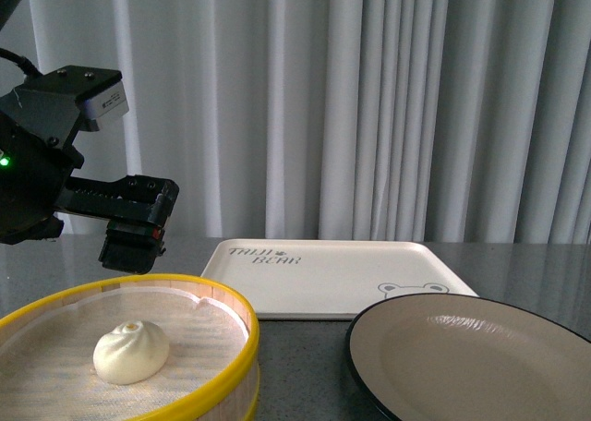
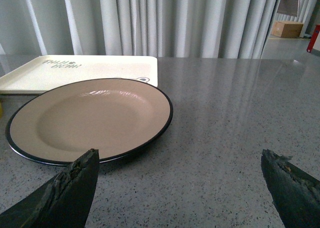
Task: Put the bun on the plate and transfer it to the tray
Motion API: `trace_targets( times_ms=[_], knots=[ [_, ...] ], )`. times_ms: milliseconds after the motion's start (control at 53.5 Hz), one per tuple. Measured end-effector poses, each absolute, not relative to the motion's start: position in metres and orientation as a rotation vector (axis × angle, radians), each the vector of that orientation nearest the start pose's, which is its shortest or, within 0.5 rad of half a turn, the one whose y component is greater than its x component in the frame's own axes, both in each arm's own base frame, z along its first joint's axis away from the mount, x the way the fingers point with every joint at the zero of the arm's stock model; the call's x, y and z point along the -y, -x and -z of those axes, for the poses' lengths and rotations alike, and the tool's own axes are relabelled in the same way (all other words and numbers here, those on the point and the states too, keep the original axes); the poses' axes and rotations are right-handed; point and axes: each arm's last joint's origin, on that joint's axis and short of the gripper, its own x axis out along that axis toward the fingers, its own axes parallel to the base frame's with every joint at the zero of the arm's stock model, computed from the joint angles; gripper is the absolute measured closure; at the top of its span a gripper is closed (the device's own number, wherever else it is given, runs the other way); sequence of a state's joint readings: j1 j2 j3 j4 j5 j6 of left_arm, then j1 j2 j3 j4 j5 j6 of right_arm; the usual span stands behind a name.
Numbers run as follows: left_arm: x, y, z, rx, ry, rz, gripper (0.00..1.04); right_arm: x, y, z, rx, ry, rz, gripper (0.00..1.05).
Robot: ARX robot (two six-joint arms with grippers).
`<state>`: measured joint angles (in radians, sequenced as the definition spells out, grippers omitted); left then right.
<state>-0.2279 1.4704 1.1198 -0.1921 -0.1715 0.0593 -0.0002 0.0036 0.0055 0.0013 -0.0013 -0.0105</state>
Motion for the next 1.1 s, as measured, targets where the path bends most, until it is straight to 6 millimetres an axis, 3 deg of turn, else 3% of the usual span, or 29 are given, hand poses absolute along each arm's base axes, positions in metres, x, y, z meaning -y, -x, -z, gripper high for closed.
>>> trace_targets(
  times_ms=[766, 1102],
  knots=[
    [0.068, -0.347, -0.242, -0.763, -0.089, 0.068, 0.07, 0.000, -0.098, -0.165, 0.003, 0.010, -0.001, 0.09],
    [0.074, -0.352, -0.235, -0.783, -0.075, 0.079, 0.07, 0.000, -0.098, -0.165, 0.003, 0.010, -0.001, 0.09]
  ],
)
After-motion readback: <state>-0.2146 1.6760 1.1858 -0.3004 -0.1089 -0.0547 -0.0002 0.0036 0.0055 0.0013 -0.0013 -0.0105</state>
